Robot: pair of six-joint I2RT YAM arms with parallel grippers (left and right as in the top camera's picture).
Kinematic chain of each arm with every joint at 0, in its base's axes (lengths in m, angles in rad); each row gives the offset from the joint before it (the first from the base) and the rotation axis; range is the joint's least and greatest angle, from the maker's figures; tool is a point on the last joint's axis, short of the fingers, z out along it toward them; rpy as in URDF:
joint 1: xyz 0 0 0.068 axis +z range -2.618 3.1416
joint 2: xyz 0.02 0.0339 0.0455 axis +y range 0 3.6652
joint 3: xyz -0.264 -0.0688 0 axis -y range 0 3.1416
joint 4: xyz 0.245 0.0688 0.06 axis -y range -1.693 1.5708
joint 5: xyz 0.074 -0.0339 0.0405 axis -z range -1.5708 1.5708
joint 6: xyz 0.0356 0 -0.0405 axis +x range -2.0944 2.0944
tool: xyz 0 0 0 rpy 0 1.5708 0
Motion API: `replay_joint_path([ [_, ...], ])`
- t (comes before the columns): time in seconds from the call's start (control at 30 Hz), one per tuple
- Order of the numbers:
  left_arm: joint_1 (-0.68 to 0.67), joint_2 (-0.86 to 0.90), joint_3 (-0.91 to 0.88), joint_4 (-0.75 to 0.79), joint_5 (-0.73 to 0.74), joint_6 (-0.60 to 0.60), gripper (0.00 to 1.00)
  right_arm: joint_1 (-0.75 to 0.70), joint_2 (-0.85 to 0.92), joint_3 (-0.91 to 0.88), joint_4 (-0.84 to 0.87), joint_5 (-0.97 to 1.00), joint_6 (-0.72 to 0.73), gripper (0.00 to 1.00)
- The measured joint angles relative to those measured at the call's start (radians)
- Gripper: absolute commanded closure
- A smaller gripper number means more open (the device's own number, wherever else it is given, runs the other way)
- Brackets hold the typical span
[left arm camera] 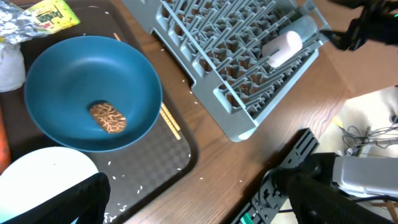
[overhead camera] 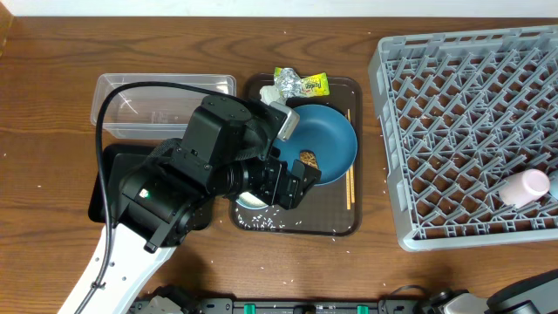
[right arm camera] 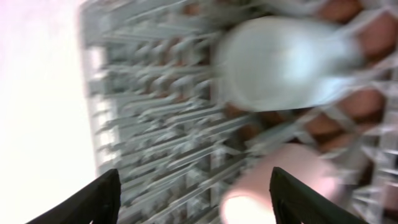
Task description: Sort waste into correct bins and load items into the dishwasher rack
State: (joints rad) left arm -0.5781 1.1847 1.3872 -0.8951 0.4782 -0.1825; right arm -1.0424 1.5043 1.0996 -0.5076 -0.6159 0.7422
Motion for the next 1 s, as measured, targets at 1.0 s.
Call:
replay_joint_path([
  [1.0,0.069,0.170,0.000,-0.091,-0.542,-0.095,0.08,1.099,-0.274,0.084,-0.431,0.218,-0.577,0.20],
])
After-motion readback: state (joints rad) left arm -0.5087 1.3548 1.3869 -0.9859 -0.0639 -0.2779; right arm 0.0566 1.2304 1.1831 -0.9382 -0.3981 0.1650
